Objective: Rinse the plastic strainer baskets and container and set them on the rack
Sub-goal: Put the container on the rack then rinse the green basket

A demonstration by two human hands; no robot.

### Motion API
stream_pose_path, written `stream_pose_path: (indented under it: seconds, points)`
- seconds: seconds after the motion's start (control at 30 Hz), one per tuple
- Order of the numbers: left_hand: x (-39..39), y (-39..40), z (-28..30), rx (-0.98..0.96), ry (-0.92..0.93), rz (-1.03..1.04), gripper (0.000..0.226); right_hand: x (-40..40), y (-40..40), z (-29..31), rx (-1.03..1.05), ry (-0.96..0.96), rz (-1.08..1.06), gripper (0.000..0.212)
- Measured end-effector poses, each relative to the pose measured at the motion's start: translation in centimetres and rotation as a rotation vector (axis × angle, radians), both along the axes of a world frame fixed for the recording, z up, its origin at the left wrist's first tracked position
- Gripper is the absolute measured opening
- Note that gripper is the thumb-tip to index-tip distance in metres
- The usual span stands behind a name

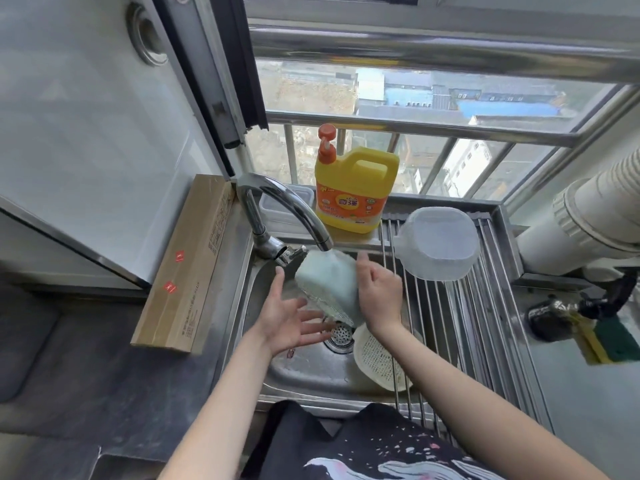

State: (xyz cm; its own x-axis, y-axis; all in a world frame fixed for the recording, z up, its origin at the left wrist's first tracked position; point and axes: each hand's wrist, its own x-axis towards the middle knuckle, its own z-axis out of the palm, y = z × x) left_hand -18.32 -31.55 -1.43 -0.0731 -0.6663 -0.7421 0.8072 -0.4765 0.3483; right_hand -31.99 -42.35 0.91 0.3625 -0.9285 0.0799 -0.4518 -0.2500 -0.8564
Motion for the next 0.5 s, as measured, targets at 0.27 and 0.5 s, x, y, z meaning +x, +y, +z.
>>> stream_pose_path:
  seconds: [0.27, 0.5]
  points:
    - [-0.3, -1.8, 1.0, 0.021, -0.210, 0.010, 0.030, -3.0, 0.8, -3.1, -0.494, 0.312, 0.580, 0.042]
    - [0.7, -1.0, -0.4, -0.059, -0.295, 0.028, 0.035, -3.6, -1.3, -2.2, 0.245, 0.174, 0.041, 0.045]
